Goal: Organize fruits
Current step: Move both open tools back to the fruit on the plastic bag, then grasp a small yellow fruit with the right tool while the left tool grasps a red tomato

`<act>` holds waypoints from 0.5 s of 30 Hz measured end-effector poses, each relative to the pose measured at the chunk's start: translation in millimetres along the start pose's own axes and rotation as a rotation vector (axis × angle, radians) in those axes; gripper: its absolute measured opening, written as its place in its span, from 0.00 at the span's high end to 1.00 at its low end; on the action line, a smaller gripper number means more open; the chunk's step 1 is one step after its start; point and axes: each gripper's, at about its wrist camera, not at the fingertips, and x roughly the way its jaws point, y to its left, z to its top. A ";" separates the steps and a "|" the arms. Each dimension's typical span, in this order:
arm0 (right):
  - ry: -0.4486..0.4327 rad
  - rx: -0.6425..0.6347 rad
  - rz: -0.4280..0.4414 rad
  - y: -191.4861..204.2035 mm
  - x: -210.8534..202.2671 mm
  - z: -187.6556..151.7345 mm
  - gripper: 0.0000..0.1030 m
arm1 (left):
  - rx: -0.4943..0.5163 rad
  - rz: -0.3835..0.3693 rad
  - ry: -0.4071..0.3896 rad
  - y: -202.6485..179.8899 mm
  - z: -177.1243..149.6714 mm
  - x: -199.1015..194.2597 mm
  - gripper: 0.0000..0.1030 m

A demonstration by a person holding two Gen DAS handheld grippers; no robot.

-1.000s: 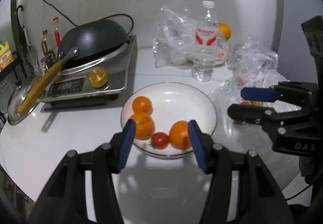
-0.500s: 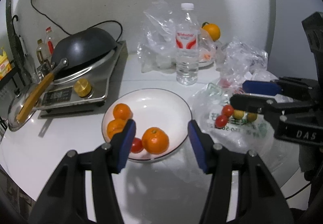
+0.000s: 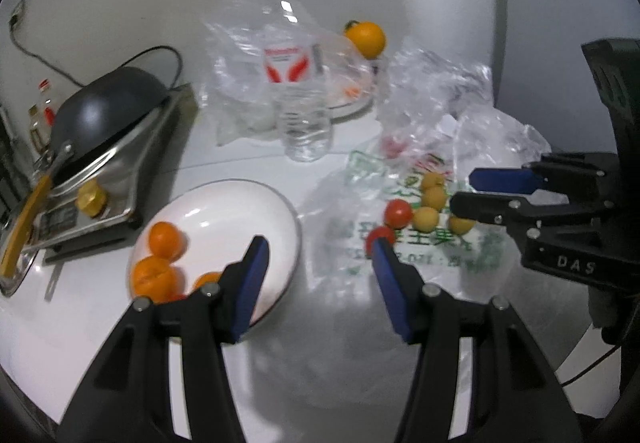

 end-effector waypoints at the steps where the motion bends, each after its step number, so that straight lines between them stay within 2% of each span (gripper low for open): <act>1: 0.005 0.004 -0.003 -4.2 1.9 -2.3 0.71 | 0.008 -0.004 0.006 -4.2 1.0 4.2 0.46; 15: 0.068 0.067 0.038 -38.2 23.7 -18.3 0.73 | 0.090 -0.043 0.098 -40.1 11.7 55.8 0.47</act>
